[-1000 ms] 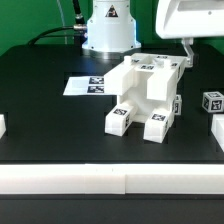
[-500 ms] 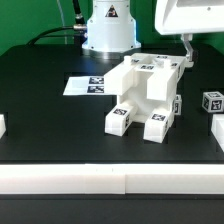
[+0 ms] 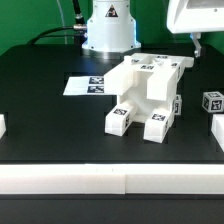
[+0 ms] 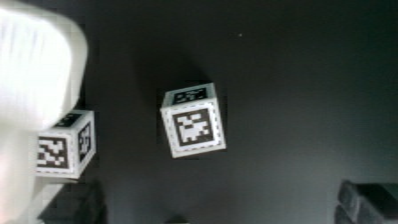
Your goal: Assemble chair
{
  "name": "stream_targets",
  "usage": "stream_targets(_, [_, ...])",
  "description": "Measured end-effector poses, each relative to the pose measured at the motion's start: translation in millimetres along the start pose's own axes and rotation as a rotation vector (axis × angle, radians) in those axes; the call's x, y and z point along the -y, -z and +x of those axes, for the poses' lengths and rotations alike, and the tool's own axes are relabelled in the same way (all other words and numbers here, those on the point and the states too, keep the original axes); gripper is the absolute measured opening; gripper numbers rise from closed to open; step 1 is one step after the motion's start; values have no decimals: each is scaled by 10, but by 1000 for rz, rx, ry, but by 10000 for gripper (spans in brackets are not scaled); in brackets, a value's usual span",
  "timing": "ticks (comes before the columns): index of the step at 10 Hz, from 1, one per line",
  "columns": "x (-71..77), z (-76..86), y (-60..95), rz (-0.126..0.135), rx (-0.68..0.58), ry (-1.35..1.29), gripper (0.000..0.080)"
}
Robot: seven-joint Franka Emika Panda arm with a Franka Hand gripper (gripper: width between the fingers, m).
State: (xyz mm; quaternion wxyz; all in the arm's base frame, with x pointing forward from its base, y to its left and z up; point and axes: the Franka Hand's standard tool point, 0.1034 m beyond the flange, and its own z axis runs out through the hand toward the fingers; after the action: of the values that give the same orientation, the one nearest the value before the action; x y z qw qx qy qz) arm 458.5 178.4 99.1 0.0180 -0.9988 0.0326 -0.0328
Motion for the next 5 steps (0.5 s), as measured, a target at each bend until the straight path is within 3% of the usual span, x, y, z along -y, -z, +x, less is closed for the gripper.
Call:
stream_targets(3, [13, -33, -14, -1, 4, -19, 649])
stream_targets(5, [228, -362, -80, -9, 26, -63, 649])
